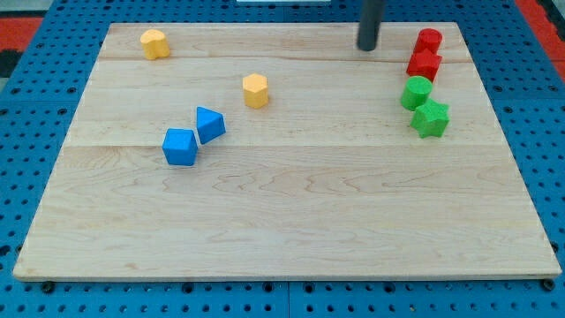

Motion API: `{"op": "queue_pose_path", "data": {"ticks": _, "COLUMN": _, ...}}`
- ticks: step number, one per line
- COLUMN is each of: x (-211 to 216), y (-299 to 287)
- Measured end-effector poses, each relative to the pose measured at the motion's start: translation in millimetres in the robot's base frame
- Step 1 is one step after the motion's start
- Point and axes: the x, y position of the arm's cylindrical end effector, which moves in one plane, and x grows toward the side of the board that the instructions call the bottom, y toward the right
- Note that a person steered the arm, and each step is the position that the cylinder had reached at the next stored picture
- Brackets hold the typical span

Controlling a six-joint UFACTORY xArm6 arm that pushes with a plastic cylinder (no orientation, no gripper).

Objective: Move blue cube above the blue triangle

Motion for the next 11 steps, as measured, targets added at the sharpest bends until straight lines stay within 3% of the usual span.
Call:
{"op": "queue_pose_path", "data": {"ticks": 1, "x": 18, "y": -47}}
{"op": "queue_pose_path", "data": {"ticks": 3, "x": 201, "y": -138}}
{"op": "queue_pose_path", "data": {"ticks": 4, "x": 257, "y": -248}}
{"op": "queue_pose_path", "data": {"ticks": 6, "x": 216, "y": -323}}
{"op": "queue_pose_path", "data": {"ticks": 7, "x": 203, "y": -310}}
{"op": "queue_pose_path", "data": {"ticks": 8, "x": 249, "y": -323}}
{"op": "queue_pose_path", "data": {"ticks": 9, "x": 274, "y": -275}}
{"op": "queue_pose_path", "data": {"ticks": 10, "x": 234, "y": -266}}
{"op": "queue_pose_path", "data": {"ticks": 11, "x": 192, "y": -310}}
